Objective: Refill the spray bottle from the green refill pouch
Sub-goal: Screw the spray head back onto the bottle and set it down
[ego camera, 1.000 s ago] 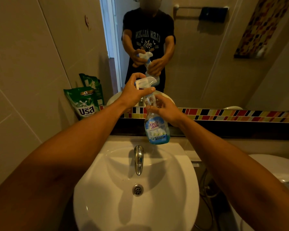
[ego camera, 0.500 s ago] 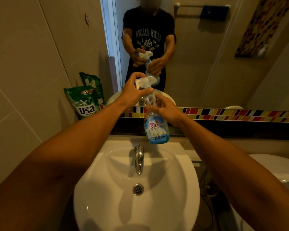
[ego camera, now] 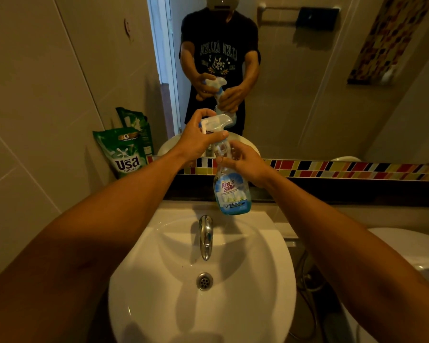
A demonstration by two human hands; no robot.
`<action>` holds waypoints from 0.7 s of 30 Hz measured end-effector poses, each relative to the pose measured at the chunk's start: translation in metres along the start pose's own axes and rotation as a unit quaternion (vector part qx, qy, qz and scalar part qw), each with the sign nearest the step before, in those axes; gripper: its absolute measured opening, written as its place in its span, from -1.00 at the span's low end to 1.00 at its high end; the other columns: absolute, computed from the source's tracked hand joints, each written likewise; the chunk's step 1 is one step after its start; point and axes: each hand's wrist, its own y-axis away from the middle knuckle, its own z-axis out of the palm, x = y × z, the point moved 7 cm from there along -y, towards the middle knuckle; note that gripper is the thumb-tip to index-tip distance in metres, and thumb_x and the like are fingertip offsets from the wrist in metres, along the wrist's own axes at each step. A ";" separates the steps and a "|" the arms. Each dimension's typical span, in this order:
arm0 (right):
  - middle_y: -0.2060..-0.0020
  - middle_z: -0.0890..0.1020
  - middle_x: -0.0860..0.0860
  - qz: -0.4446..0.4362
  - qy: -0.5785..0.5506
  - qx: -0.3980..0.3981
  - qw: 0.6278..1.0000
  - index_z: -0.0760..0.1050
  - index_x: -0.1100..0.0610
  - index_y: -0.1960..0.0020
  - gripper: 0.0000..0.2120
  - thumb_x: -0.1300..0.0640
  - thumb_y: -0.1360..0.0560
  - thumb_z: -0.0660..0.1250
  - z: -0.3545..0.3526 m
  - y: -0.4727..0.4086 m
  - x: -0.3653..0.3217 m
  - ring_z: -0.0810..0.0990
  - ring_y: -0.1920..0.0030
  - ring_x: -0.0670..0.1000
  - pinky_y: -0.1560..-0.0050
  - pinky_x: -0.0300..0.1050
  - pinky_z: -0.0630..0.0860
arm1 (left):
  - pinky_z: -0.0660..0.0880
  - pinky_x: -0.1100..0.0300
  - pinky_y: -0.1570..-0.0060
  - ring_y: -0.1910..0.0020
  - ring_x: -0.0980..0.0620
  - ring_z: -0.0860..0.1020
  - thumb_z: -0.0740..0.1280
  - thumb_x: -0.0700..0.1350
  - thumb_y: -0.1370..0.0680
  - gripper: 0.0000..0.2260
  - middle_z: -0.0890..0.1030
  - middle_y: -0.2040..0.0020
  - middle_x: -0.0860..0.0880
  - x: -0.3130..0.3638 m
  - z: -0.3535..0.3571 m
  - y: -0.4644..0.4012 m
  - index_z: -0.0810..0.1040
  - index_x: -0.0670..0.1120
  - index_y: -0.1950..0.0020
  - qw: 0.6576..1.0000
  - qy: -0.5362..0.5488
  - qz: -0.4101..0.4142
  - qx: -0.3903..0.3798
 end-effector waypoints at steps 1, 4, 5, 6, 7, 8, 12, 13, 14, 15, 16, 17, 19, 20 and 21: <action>-0.10 0.70 0.10 0.000 -0.001 0.000 1.000 0.51 0.13 -0.33 -0.64 0.10 -0.58 0.47 0.000 0.000 0.000 0.71 -0.11 0.13 -0.17 0.14 0.67 | 0.63 0.21 0.06 -0.12 -0.04 0.59 0.53 -0.27 -0.47 -0.51 0.51 -0.20 -0.07 0.000 0.000 0.000 0.40 -0.06 -0.29 1.000 -0.001 0.004 0.003; -0.11 0.71 0.10 -0.001 -0.009 0.003 1.000 0.51 0.13 -0.34 -0.63 0.12 -0.57 0.47 0.000 -0.001 -0.001 0.71 -0.11 0.12 -0.16 0.11 0.66 | 0.64 0.20 0.08 -0.10 -0.04 0.60 0.52 -0.29 -0.46 -0.51 0.52 -0.19 -0.07 0.001 -0.001 -0.001 0.41 -0.07 -0.29 1.000 -0.012 0.008 0.008; -0.11 0.71 0.10 -0.003 -0.011 0.004 1.000 0.51 0.14 -0.34 -0.63 0.12 -0.58 0.47 -0.001 -0.001 -0.001 0.71 -0.11 0.12 -0.16 0.10 0.66 | 0.64 0.20 0.09 -0.10 -0.05 0.61 0.51 -0.30 -0.47 -0.51 0.52 -0.20 -0.08 0.001 -0.001 -0.001 0.41 -0.07 -0.31 1.000 -0.010 0.002 0.005; -0.11 0.70 0.11 -0.003 -0.013 0.004 1.000 0.51 0.15 -0.34 -0.63 0.13 -0.58 0.47 -0.001 -0.001 -0.001 0.70 -0.12 0.12 -0.17 0.10 0.66 | 0.64 0.21 0.10 -0.11 -0.06 0.61 0.50 -0.31 -0.48 -0.51 0.52 -0.21 -0.08 -0.001 -0.001 -0.001 0.41 -0.08 -0.33 1.000 -0.007 -0.008 0.000; -0.11 0.70 0.11 -0.002 -0.013 0.004 1.000 0.51 0.15 -0.35 -0.63 0.13 -0.58 0.47 -0.002 -0.001 0.000 0.70 -0.12 0.12 -0.18 0.10 0.65 | 0.64 0.22 0.12 -0.11 -0.06 0.61 0.48 -0.32 -0.49 -0.50 0.51 -0.22 -0.09 -0.002 -0.002 -0.001 0.40 -0.08 -0.36 1.000 -0.005 -0.016 -0.006; -0.11 0.70 0.11 0.000 -0.013 0.004 1.000 0.50 0.16 -0.36 -0.63 0.14 -0.58 0.46 -0.003 -0.001 0.000 0.70 -0.12 0.12 -0.18 0.11 0.65 | 0.63 0.25 0.14 -0.11 -0.05 0.61 0.47 -0.33 -0.50 -0.50 0.51 -0.23 -0.09 -0.003 -0.001 -0.002 0.39 -0.09 -0.38 1.000 -0.004 -0.022 -0.010; -0.09 0.70 0.07 0.005 -0.014 0.005 1.000 0.50 0.16 -0.35 -0.62 0.14 -0.58 0.46 -0.004 0.000 0.001 0.71 -0.10 0.11 -0.18 0.12 0.66 | 0.56 0.37 0.23 -0.02 0.01 0.60 0.43 -0.33 -0.52 -0.50 0.50 -0.25 -0.15 -0.006 0.000 -0.003 0.37 -0.12 -0.41 1.000 -0.009 -0.029 -0.006; -0.08 0.70 0.07 0.005 -0.011 0.003 1.000 0.50 0.15 -0.35 -0.63 0.14 -0.58 0.46 -0.003 0.000 0.000 0.71 -0.09 0.10 -0.17 0.12 0.66 | 0.57 0.35 0.20 -0.05 0.00 0.60 0.46 -0.29 -0.52 -0.49 0.50 -0.25 -0.15 -0.006 0.001 -0.003 0.36 -0.12 -0.41 1.000 -0.008 -0.024 -0.004; -0.07 0.70 0.06 0.003 -0.006 0.001 1.000 0.50 0.14 -0.34 -0.64 0.13 -0.58 0.47 -0.003 0.000 -0.001 0.70 -0.09 0.10 -0.17 0.10 0.66 | 0.59 0.31 0.15 -0.09 -0.02 0.60 0.50 -0.24 -0.50 -0.47 0.50 -0.26 -0.15 -0.006 0.001 -0.003 0.36 -0.12 -0.40 1.000 -0.008 -0.017 -0.003; -0.07 0.70 0.06 0.000 -0.001 0.000 1.000 0.51 0.13 -0.33 -0.64 0.12 -0.58 0.47 -0.002 0.000 -0.002 0.70 -0.09 0.09 -0.16 0.09 0.66 | 0.60 0.28 0.12 -0.12 -0.04 0.59 0.52 -0.21 -0.49 -0.46 0.50 -0.27 -0.16 -0.005 0.002 -0.003 0.35 -0.12 -0.38 1.000 -0.011 -0.008 0.000; -0.07 0.70 0.06 -0.003 0.001 -0.002 1.000 0.52 0.12 -0.32 -0.66 0.12 -0.58 0.47 -0.002 0.000 -0.003 0.70 -0.09 0.08 -0.14 0.06 0.66 | 0.60 0.27 0.11 -0.12 -0.04 0.59 0.54 -0.21 -0.47 -0.46 0.50 -0.26 -0.17 -0.005 0.002 -0.003 0.36 -0.13 -0.36 1.000 -0.016 0.002 0.008; -0.06 0.70 0.05 -0.006 0.001 -0.002 1.000 0.52 0.11 -0.30 -0.67 0.13 -0.58 0.47 -0.001 0.000 -0.005 0.71 -0.08 0.07 -0.12 0.03 0.67 | 0.60 0.28 0.12 -0.11 -0.03 0.58 0.54 -0.22 -0.47 -0.46 0.50 -0.25 -0.17 -0.004 0.002 -0.002 0.36 -0.14 -0.34 1.000 -0.023 0.011 0.016; -0.05 0.70 0.04 -0.007 -0.003 -0.002 1.000 0.52 0.09 -0.29 -0.69 0.14 -0.58 0.47 0.000 0.000 -0.005 0.70 -0.06 0.06 -0.09 -0.01 0.66 | 0.61 0.26 0.12 -0.10 -0.03 0.59 0.54 -0.25 -0.46 -0.49 0.52 -0.22 -0.18 -0.003 0.001 -0.004 0.38 -0.14 -0.30 0.999 -0.030 0.024 0.025; -0.05 0.70 0.04 -0.006 -0.004 -0.001 1.000 0.52 0.10 -0.29 -0.68 0.14 -0.58 0.47 -0.001 0.000 -0.004 0.70 -0.06 0.07 -0.10 0.00 0.66 | 0.62 0.24 0.10 -0.10 -0.06 0.59 0.54 -0.27 -0.46 -0.50 0.52 -0.23 -0.18 -0.004 0.001 -0.004 0.39 -0.12 -0.30 0.999 -0.028 0.027 0.022; -0.05 0.70 0.05 -0.004 -0.003 -0.003 1.000 0.52 0.11 -0.29 -0.69 0.14 -0.57 0.47 -0.001 0.000 -0.004 0.70 -0.07 0.08 -0.11 0.02 0.66 | 0.63 0.22 0.09 -0.11 -0.08 0.60 0.53 -0.28 -0.46 -0.50 0.52 -0.24 -0.18 -0.004 0.001 -0.004 0.39 -0.11 -0.30 0.999 -0.026 0.025 0.015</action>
